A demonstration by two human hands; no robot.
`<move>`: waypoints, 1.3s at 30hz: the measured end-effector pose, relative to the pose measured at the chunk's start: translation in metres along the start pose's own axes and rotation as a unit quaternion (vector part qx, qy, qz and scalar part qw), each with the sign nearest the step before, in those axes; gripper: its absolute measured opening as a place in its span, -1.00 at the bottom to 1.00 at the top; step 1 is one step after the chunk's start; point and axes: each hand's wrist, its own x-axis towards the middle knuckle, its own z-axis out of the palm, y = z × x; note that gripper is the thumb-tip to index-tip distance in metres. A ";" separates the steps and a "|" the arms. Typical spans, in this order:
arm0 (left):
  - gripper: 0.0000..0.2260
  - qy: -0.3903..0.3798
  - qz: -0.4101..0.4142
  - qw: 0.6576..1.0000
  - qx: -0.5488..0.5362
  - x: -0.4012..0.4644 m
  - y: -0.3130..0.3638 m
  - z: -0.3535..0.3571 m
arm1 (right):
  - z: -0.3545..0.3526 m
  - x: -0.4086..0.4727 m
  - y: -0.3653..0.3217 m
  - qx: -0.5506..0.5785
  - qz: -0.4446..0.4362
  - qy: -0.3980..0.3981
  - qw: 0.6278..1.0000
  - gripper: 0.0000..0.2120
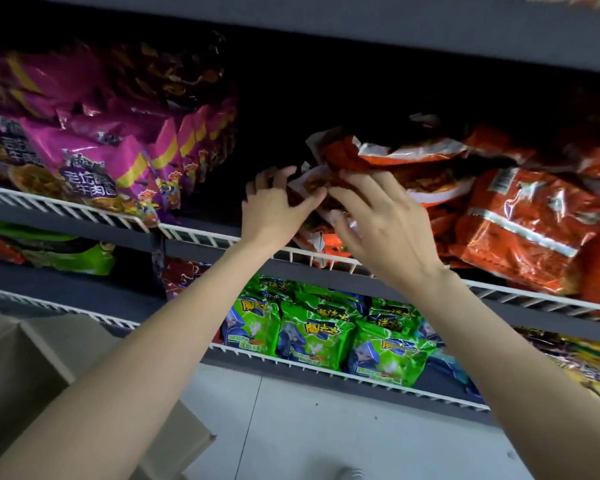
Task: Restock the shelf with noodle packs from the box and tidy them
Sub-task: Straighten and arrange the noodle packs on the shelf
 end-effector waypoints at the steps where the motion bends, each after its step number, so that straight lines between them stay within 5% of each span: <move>1: -0.46 0.020 0.029 0.998 -0.058 0.001 0.005 -0.004 | -0.008 0.003 0.008 -0.019 0.001 0.031 0.999 -0.77; 3: -0.54 0.014 0.056 0.980 -0.189 0.002 0.023 -0.014 | -0.017 0.006 0.027 -0.085 0.049 0.044 0.994 -0.74; 5: -0.60 -0.026 0.037 0.968 -0.245 0.006 0.045 -0.019 | -0.017 0.006 0.043 -0.115 0.122 -0.024 0.986 -0.61; 10: -0.63 -0.031 -0.013 0.976 -0.215 0.019 0.076 0.004 | -0.009 -0.013 0.050 0.003 0.144 -0.185 0.972 -0.40; 13: -0.73 -0.007 -0.002 0.964 -0.266 0.022 0.067 0.007 | -0.013 -0.021 0.054 0.037 0.145 -0.174 0.973 -0.41; 19: -0.90 0.012 -0.016 0.941 -0.337 0.035 0.038 -0.026 | -0.015 -0.023 0.063 -0.069 0.129 -0.156 0.977 -0.38; 25: -0.77 0.090 -0.077 0.907 -0.405 0.025 0.031 -0.048 | -0.027 -0.012 0.072 -0.067 0.141 -0.193 0.969 -0.27; 28: -0.77 0.162 -0.056 0.925 -0.339 0.024 0.016 -0.060 | -0.030 0.004 0.060 -0.021 0.121 -0.115 0.986 -0.45; 32: -0.79 0.164 -0.010 0.946 -0.280 0.022 -0.002 -0.084 | -0.019 0.048 0.031 0.042 0.088 -0.058 0.994 -0.60; 39: -0.72 0.121 0.012 0.954 -0.275 0.041 -0.029 -0.107 | 0.036 0.128 0.012 0.186 0.152 -0.303 0.922 -0.16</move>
